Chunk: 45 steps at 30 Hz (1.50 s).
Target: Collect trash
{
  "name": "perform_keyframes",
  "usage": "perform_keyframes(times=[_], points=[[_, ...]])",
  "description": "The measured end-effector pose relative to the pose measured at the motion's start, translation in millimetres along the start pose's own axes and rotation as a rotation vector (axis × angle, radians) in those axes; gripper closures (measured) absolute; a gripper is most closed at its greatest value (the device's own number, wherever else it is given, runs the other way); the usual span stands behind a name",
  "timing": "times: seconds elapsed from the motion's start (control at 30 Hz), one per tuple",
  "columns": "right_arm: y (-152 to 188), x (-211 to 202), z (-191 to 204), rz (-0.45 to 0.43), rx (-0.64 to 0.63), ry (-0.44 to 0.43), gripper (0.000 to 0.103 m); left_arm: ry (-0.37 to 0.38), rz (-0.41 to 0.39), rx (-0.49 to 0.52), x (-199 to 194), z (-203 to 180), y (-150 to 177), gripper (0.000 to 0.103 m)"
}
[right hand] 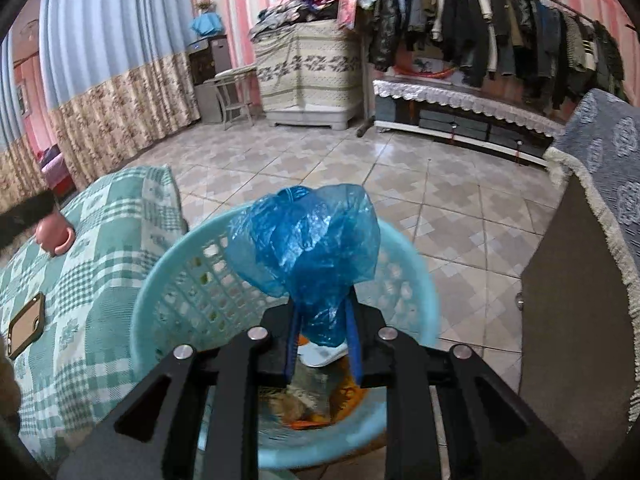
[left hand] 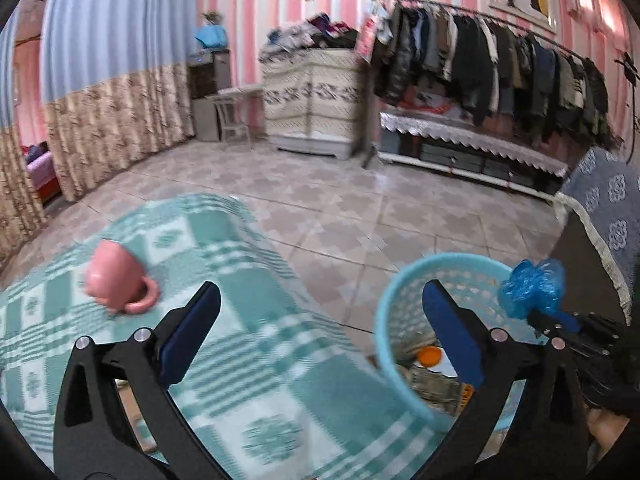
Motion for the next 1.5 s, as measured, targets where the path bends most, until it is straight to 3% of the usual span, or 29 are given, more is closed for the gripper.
perform_keyframes(times=[0.07, 0.1, 0.13, 0.2, 0.4, 0.8, 1.1, 1.5], points=[[0.0, 7.1, 12.2, 0.021, -0.003, -0.015, 0.061, -0.035, -0.016, 0.0, -13.3, 13.4, 1.2, 0.005], [-0.8, 8.6, 14.2, 0.023, 0.0, -0.021, 0.039, -0.044, -0.019, -0.003, -20.6, 20.3, 2.5, 0.005], [-0.9, 9.6, 19.1, 0.022, 0.0, -0.023, 0.028, -0.05, -0.02, -0.012, -28.0, 27.6, 4.2, 0.005], [-1.0, 12.3, 25.2, 0.031, -0.009, -0.023, 0.028, -0.069, -0.015, -0.033, -39.5, 40.7, 6.4, 0.005], [0.5, -10.5, 40.6, 0.001, -0.015, -0.049, 0.007, -0.155, -0.034, -0.06, -83.2, 74.9, 21.1, 0.005], [51.0, -128.9, 106.3, -0.132, -0.103, -0.176, 0.005, -0.274, -0.074, -0.109, -179.8, 103.2, 78.2, 0.005], [107.1, -168.2, 147.4, -0.177, -0.187, -0.225, 0.005, -0.388, -0.084, -0.138, -224.0, 119.2, 127.0, 0.005], [143.2, -213.3, 182.2, -0.24, -0.23, -0.281, 0.005, -0.404, -0.073, -0.19, -253.8, 129.6, 177.1, 0.005]])
Point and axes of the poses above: each gripper's, at about its wrist camera, not at the fingertips, and x roughly the way its jaws point, z to its left, y to its underside, the point moved 7 cm from there along x, roughly the way its jaws point, and after that the axes turned 7 degrees about x, right-handed, at the moved point
